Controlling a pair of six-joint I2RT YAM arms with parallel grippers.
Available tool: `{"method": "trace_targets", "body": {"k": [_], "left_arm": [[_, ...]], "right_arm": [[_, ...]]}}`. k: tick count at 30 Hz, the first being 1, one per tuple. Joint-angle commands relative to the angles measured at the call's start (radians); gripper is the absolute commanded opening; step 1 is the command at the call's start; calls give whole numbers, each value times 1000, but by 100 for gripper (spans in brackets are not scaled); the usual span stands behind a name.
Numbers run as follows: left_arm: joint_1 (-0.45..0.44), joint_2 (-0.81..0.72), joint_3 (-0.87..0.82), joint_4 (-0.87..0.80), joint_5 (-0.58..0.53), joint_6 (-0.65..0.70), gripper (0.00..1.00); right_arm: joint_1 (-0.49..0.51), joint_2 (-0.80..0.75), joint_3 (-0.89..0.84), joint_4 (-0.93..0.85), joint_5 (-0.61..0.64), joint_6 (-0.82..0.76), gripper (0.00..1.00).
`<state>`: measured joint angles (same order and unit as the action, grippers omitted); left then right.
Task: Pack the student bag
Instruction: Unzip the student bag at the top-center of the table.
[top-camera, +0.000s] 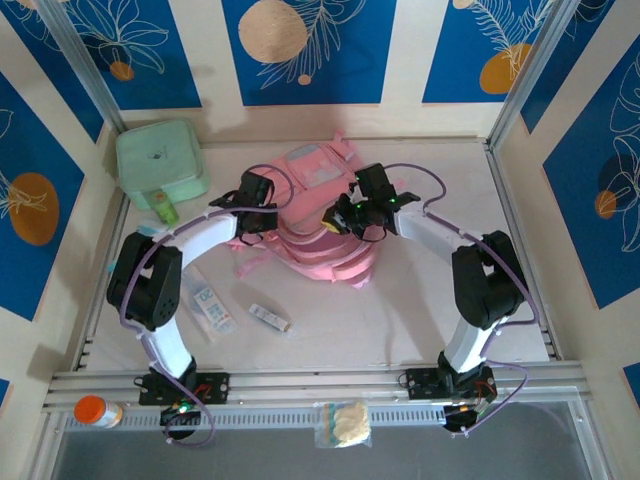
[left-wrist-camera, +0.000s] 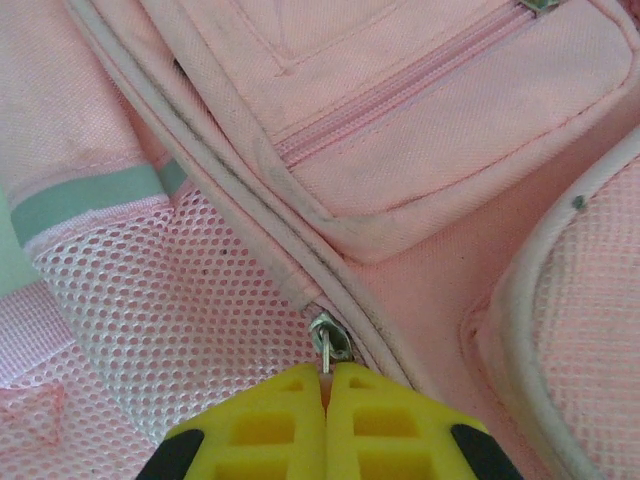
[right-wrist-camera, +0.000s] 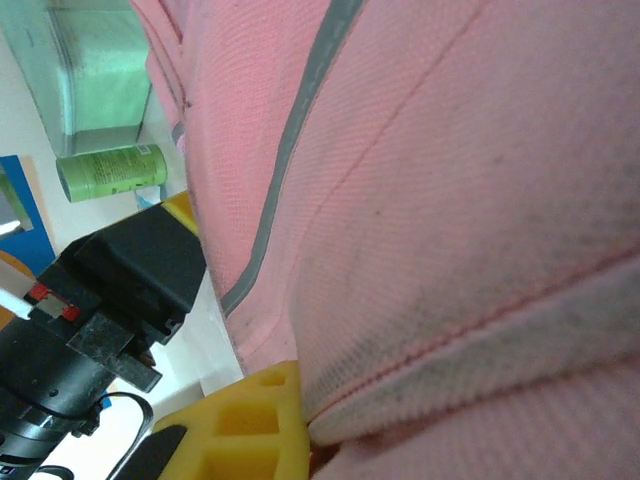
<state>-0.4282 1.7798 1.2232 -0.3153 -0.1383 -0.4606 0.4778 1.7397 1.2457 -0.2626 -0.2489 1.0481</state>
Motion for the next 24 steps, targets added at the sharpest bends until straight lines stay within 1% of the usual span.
{"method": "trace_targets", "body": {"k": [1,3,4,5,7,8,9,11,13,15,17,19,21,24], "left_arm": [[17,22,52,32,33,35,0],[18,24,49,36,53,46,0],[18,23,49,26,75,53,0],[18,18,44,16,96,60,0],[18,-1,18,13,124,63,0],[19,-15,-1,13,137,63,6],[19,-32,-14,8,146,63,14],[19,-78,-48,-3,180,65,25],[18,-142,-84,-30,202,55,37],[18,-222,-137,-52,206,39,46],[19,-318,-202,-89,170,9,55],[25,-403,-252,-140,131,-20,61],[40,-477,-283,-213,95,-49,67],[80,-572,-339,-337,12,-108,75]], "right_arm": [[18,19,53,72,34,13,0],[18,23,57,69,38,15,2],[17,22,57,60,34,12,5],[18,14,52,51,35,5,12],[21,-10,39,16,53,-19,30],[22,-21,35,-6,58,-30,36],[25,-29,31,-28,61,-43,41],[35,-53,26,-97,86,-85,50],[44,-86,9,-161,123,-124,57],[45,-138,-31,-188,151,-159,63],[56,-189,-64,-209,169,-199,69],[89,-213,-69,-254,205,-235,74],[130,-219,-70,-285,221,-270,77],[212,-212,-74,-284,220,-306,79]]}}
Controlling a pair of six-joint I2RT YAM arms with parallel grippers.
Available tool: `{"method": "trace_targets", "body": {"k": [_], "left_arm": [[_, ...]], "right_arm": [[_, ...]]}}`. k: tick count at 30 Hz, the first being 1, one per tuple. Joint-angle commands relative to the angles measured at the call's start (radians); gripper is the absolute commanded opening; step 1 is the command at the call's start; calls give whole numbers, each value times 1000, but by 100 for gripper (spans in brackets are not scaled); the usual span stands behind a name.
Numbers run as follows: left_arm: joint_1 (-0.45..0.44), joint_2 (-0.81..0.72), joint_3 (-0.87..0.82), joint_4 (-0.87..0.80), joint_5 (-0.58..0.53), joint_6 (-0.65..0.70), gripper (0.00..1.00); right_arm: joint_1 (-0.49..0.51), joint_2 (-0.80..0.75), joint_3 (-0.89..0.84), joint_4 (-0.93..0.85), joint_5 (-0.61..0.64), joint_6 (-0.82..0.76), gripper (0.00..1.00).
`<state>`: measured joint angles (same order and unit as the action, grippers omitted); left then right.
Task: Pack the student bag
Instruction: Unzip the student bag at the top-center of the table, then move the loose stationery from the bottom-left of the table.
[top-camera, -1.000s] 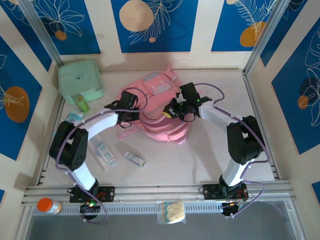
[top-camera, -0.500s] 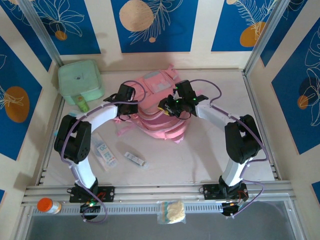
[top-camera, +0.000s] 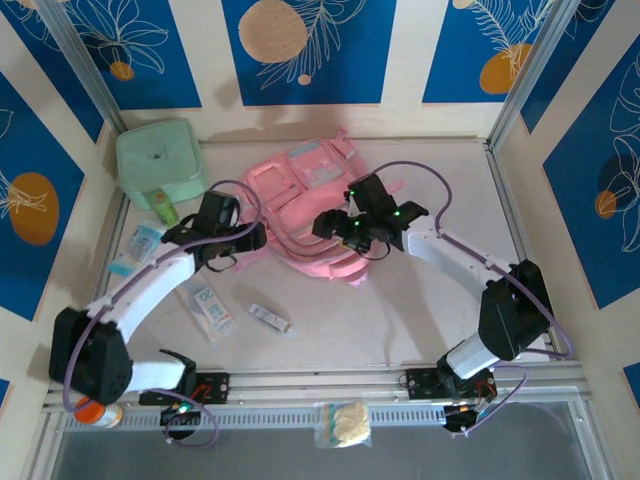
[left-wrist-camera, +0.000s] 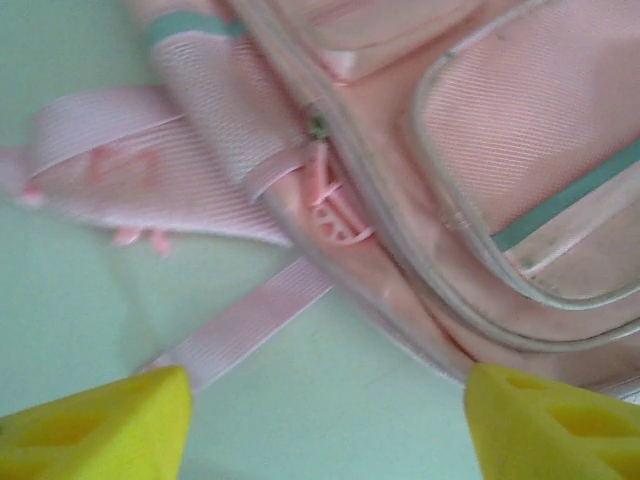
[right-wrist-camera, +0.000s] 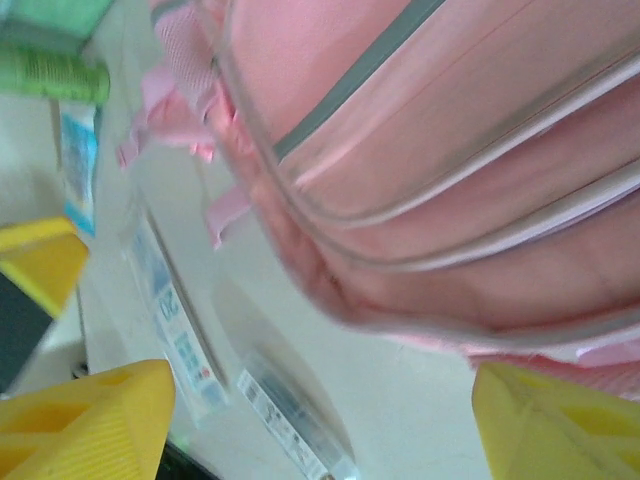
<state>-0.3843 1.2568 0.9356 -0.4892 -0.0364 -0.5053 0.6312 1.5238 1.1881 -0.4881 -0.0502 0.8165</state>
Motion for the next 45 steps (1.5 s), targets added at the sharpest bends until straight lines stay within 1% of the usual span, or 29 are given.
{"method": "trace_targets", "body": {"k": [1,2,5,7,11,13,14,16,20,23,25,29,32,38,40,42,45], "left_arm": [[62,-91,-82,-185,-103,-86,78],[95,-134,-117,-201,-109,-115,81],[199,-250,-211,-223,-124,-174,85],[274,-291,-265,-221,-121,-197,88],[454,-283,-357,-169,-30,-213,89],[522,-271,-399,-121,18,-215,88],[548,-261,-416,-95,40,-217,86],[566,-236,-438,-36,82,-206,83],[567,-167,-456,49,173,-196,78],[565,-153,-482,121,246,-205,72],[562,-145,-493,152,293,-214,70],[541,-143,-505,174,319,-224,69],[496,-142,-523,217,351,-270,68],[302,-173,-526,255,285,-391,67],[263,-197,-529,262,271,-417,67],[259,-226,-526,239,260,-408,68],[262,-263,-487,118,192,-346,70]], "right_arm": [[87,15,-15,-58,19,-80,80],[117,29,-7,-52,18,-88,80],[198,75,20,-22,19,-117,81],[237,111,39,5,8,-138,81],[267,185,91,22,-19,-154,81],[270,215,110,16,-11,-158,81],[269,226,119,14,-11,-160,81],[267,242,131,13,-13,-158,81],[261,268,156,-5,-8,-151,81],[256,274,165,-14,6,-149,81],[252,274,169,-21,11,-148,81],[246,276,177,-34,15,-149,81],[239,275,179,-36,15,-153,81],[219,300,219,-52,-10,-166,81],[220,317,244,-58,-14,-170,80],[225,337,270,-63,-23,-180,80],[242,379,321,-69,-55,-165,80]]}}
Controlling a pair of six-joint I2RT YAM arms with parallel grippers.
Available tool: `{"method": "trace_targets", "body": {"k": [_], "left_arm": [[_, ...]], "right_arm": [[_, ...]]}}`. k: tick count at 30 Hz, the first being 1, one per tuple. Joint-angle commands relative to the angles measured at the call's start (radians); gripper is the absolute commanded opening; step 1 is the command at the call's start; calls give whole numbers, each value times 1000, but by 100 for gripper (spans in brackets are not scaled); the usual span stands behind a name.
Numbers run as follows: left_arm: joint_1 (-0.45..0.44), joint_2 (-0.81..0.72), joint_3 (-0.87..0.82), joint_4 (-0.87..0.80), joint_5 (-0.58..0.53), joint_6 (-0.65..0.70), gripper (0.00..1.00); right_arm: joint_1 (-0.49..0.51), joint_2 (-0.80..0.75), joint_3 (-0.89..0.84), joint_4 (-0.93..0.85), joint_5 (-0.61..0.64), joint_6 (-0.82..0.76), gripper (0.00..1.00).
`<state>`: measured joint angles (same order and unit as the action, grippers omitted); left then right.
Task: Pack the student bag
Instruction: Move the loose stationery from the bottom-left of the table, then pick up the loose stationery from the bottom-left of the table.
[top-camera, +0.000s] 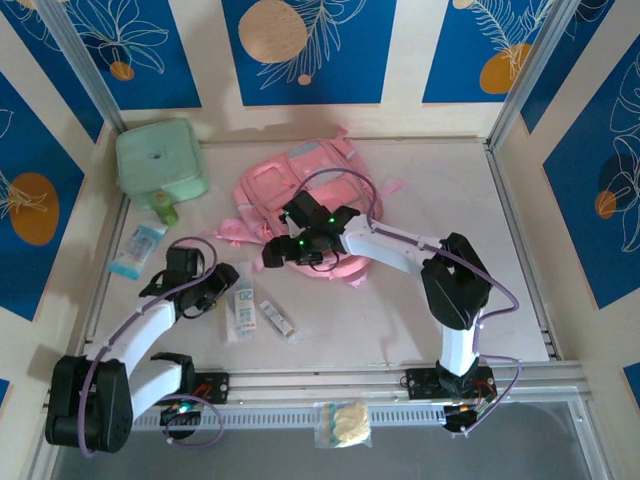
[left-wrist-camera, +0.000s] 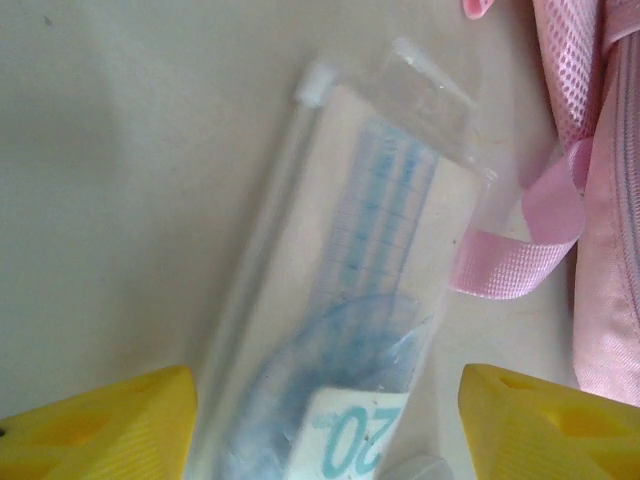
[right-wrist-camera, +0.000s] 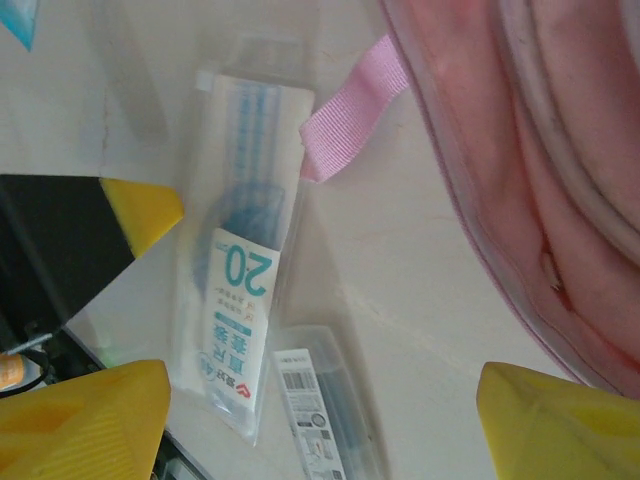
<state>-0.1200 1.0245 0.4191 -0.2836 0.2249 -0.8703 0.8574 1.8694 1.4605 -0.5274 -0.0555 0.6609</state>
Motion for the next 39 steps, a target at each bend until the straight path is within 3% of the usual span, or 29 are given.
{"method": "trace_targets", "body": {"k": [1,9,13,18,24,31,35,39], "left_arm": [[1,-43,36,-113,-78,37,70],[6,-136,6,-266,-157,74,65],[7,-150,-29,-249,-125,71,57],[4,-140,-58,-147,-13,56,46],[-2,-78,-55,-84,25,62,36],[-6,-44,-66,-97,-38,80,28],[-5,-6,-94,-25,3,70,23],[-6,11,-98,-24,-36,74,15]], "right_arm": [[24,48,64,-27,-61,-5,80],[78,206,234,-39,-88,11,71],[90,293,322,-57,-127,21,60],[108,344,380,-144,-39,52,53],[106,388,393,-157,-70,84,55],[116,441,430,-173,-55,90,57],[126,474,460,-179,-63,80,58],[141,508,509,-198,-72,69,59]]}}
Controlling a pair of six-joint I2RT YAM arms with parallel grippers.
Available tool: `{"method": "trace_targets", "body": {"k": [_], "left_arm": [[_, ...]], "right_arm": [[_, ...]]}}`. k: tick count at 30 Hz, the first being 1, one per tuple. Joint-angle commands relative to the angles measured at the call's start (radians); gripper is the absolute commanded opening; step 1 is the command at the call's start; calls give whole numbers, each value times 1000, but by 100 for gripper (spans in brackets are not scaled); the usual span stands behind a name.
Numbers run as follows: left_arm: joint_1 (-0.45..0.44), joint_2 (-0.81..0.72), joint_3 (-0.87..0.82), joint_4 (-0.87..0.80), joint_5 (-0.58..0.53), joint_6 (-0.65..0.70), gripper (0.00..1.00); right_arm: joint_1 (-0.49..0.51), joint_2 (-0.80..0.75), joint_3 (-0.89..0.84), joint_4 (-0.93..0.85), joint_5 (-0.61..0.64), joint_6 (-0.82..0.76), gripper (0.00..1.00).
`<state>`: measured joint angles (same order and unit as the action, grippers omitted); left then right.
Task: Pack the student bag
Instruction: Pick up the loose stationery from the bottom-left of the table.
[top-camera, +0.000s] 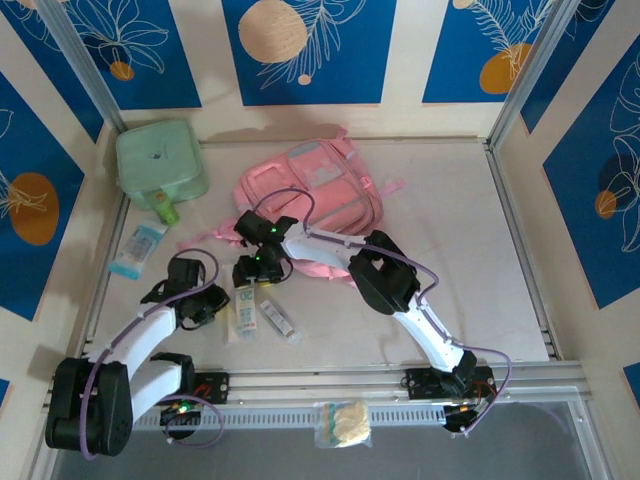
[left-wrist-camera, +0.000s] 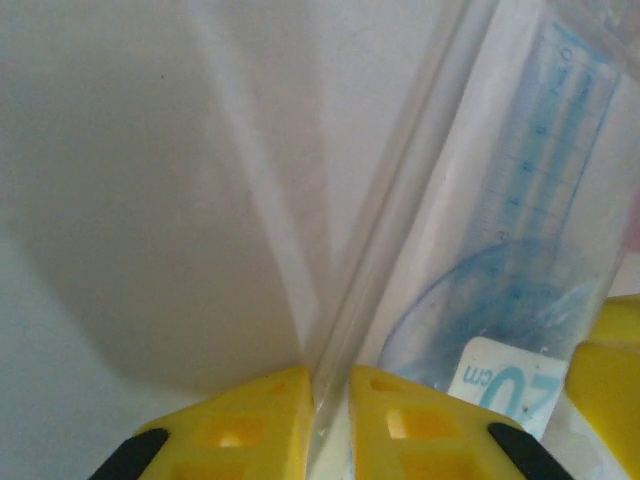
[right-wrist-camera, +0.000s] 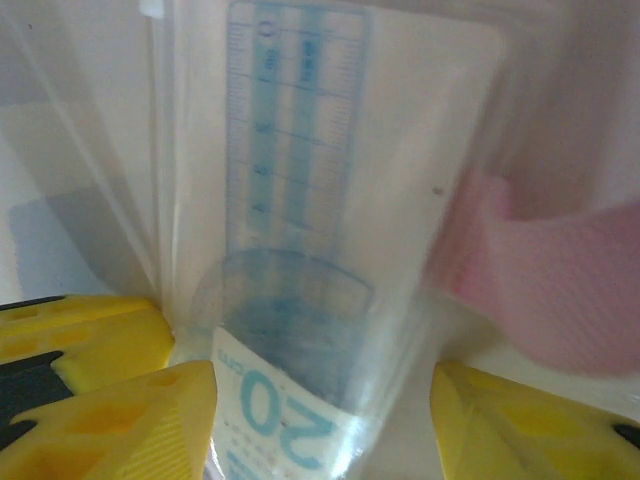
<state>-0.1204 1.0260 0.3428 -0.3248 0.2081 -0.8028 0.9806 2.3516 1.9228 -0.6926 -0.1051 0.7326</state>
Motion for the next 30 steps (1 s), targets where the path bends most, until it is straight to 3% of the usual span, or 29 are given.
{"method": "trace_targets", "body": {"k": [1,10,14,21,30], "left_arm": [[-7,8,-29,24,-28,3,15],[-7,12,-36,-19,-85,7,10],[-7,2,-38,-11,-79,5,10],[-7,-19,-28,-24,-81,5,10],[-6,-55,-5,-53,-67,8,11]], "right_arm": [[20,32,55,-31,-33,0,59],[23,-37,68,-8,-95,-1,58],[13,-80,20,44,-160,19,51],[2,-92,-40,86,-211,44,21],[-19,-112,-59,98,-220,47,0]]}}
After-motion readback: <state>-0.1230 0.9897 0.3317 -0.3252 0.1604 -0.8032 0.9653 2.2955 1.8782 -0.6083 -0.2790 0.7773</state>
